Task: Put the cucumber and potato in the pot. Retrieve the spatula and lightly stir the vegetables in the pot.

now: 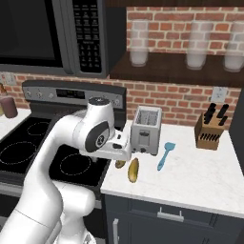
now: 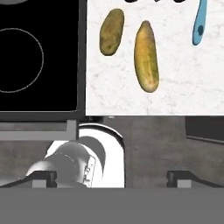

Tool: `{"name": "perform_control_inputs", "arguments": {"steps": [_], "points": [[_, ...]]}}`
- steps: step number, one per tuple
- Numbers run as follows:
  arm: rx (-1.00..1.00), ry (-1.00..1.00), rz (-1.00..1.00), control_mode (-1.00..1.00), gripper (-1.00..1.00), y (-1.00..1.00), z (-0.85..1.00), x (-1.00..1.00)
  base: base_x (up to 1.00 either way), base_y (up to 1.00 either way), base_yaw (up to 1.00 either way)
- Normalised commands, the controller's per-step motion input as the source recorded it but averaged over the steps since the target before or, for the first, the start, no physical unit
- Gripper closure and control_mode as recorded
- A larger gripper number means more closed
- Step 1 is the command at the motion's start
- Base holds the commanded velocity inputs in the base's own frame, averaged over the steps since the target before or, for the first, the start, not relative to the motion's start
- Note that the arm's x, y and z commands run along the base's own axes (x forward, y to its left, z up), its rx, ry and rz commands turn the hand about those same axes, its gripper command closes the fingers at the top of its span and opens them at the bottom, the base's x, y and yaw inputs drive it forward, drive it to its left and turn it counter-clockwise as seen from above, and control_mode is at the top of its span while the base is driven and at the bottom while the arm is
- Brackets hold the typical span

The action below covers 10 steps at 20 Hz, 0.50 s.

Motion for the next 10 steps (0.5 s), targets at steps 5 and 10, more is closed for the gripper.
{"name": "perform_control_inputs", "arguments": {"steps": [5,10], "points": [[0.00,0.00,0.00,-1.00,-1.00,-0.45,-0.65,0.49,0.00,0.00,0.00],[0.00,0.00,0.00,-1.00,-1.00,-0.33,-0.45,0.45,0.00,0.00,0.00]]}}
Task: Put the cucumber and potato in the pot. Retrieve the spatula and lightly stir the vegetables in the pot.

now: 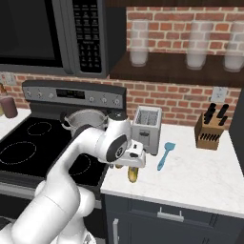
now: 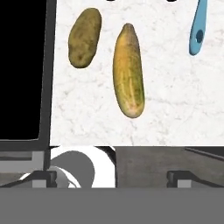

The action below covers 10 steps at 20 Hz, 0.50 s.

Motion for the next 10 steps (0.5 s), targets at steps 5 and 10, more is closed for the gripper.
{"name": "perform_control_inputs", "arguments": {"steps": [5,10], "points": [[0.00,0.00,0.00,-1.00,-1.00,-0.09,-0.37,0.51,0.00,0.00,0.00],[0.00,0.00,0.00,-1.00,-1.00,0.00,-0.35,0.46,0.00,0.00,0.00]]}}
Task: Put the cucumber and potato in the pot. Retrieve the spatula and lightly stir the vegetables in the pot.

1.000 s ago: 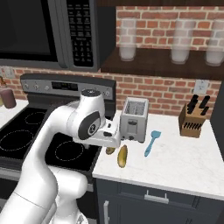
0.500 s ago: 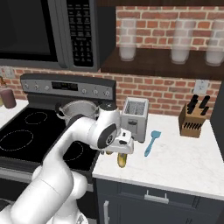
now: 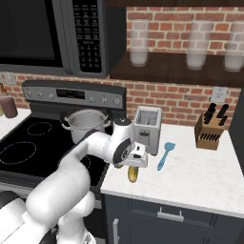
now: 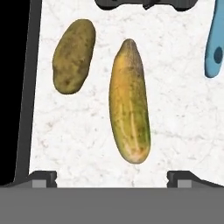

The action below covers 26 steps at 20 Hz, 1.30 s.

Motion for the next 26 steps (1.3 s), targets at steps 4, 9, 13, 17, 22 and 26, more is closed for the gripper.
{"name": "perform_control_inputs", "arguments": {"steps": [4,9,13,17,22,26], "points": [[0.00,0.00,0.00,-1.00,-1.00,-0.06,-0.35,0.36,0.00,0.00,0.00],[0.00,0.00,0.01,-1.00,-1.00,-0.11,-0.34,0.27,0.00,0.00,0.00],[0.00,0.00,0.01,-1.00,-1.00,-0.11,-0.30,0.28,0.00,0.00,0.00],[0.00,0.00,0.01,-1.00,-1.00,-0.09,-0.32,0.24,0.00,0.00,0.00],[0.00,0.00,0.02,-1.00,-1.00,-0.13,-0.35,0.14,0.00,0.00,0.00],[0.00,0.00,0.01,-1.00,-1.00,-0.03,-0.33,0.07,0.00,0.00,0.00]]}}
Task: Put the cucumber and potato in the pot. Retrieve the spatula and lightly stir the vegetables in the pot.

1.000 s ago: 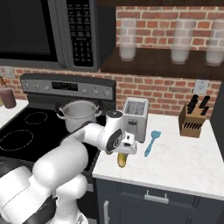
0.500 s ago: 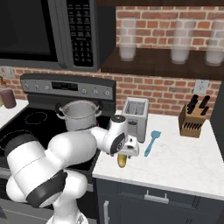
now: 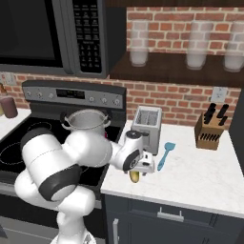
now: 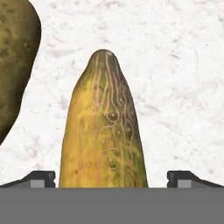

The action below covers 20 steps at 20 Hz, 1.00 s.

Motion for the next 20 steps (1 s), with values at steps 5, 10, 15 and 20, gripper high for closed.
{"name": "perform_control_inputs", "arguments": {"steps": [5,10,15,20], "points": [[0.00,-0.07,0.00,-1.00,1.00,0.01,-0.16,0.00,0.00,0.00,0.00],[0.00,-0.19,0.00,-1.00,1.00,0.06,0.00,-0.19,0.00,0.00,0.00],[0.02,-0.25,0.00,-1.00,1.00,0.28,0.31,-0.58,0.00,0.00,0.00],[0.06,-0.29,0.00,-1.00,1.00,0.51,0.84,-0.53,0.00,0.00,0.00]]}}
